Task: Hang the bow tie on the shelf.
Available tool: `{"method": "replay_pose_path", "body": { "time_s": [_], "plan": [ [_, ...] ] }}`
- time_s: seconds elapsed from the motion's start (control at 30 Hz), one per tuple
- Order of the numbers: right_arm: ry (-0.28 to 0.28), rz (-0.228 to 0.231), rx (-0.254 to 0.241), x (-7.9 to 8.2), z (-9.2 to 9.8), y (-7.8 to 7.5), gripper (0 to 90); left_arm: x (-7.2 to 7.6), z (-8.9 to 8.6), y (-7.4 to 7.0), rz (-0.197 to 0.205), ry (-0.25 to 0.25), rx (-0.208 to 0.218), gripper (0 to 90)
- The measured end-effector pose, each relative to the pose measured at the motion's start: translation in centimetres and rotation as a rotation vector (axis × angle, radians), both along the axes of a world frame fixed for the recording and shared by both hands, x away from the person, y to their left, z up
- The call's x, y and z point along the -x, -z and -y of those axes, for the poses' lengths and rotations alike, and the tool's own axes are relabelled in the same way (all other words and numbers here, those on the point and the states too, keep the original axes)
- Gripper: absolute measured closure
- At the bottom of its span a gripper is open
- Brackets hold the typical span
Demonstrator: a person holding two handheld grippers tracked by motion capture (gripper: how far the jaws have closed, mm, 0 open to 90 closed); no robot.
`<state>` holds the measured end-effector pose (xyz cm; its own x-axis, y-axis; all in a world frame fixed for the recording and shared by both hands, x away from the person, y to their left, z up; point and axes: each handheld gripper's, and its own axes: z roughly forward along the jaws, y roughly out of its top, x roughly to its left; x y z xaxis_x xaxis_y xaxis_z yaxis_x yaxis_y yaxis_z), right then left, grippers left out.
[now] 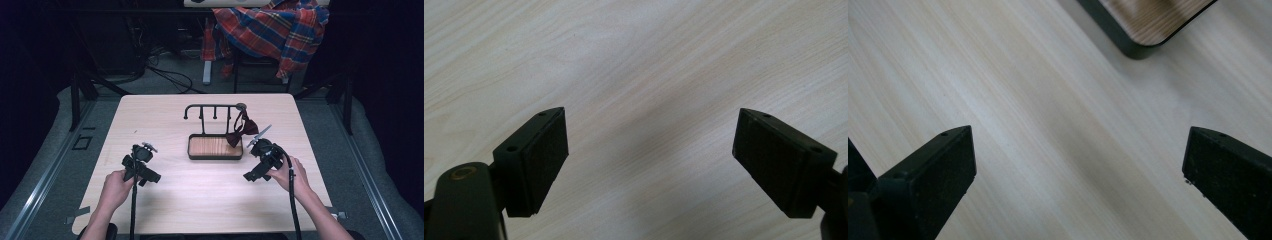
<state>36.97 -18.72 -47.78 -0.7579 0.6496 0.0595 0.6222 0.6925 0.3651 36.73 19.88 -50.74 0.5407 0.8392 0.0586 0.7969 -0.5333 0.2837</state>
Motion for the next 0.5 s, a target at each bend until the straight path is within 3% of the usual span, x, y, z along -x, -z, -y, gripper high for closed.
{"method": "replay_pose_path", "body": {
  "time_s": [0.03, 0.07, 0.17, 0.3, 0.33, 0.37, 0.5],
  "plan": [
    [0.004, -0.001, -0.006, 0.3, -0.1, 0.4, 0.1, 0.0, 0.0, 0.0, 0.001, 0.001, -0.001, 14.7],
    [-0.014, -0.011, 0.022, 0.4, -0.1, 0.5, 0.1, 0.0, 0.0, 0.0, 0.002, 0.002, -0.001, 14.7],
    [-0.032, -0.019, 0.047, 1.0, -0.2, 1.2, 0.1, 0.0, 0.0, 0.0, 0.001, 0.004, -0.003, 14.7],
    [-0.046, -0.038, 0.04, 1.8, -0.2, 2.0, 0.1, 0.0, 0.0, 0.0, 0.003, 0.002, -0.001, 14.8],
    [-0.038, -0.04, 0.015, 2.1, -0.2, 2.3, 0.1, 0.0, 0.0, 0.0, 0.001, 0.005, -0.003, 14.7],
    [-0.052, -0.044, 0.037, 2.2, -0.2, 2.4, 0.1, 0.0, 0.1, -0.1, 0.002, 0.004, -0.003, 14.7],
    [-0.063, -0.042, 0.048, 2.7, -0.6, 2.9, 0.1, 0.1, 0.1, -0.1, 0.008, 0.002, 0.002, 14.8]
  ]
}}
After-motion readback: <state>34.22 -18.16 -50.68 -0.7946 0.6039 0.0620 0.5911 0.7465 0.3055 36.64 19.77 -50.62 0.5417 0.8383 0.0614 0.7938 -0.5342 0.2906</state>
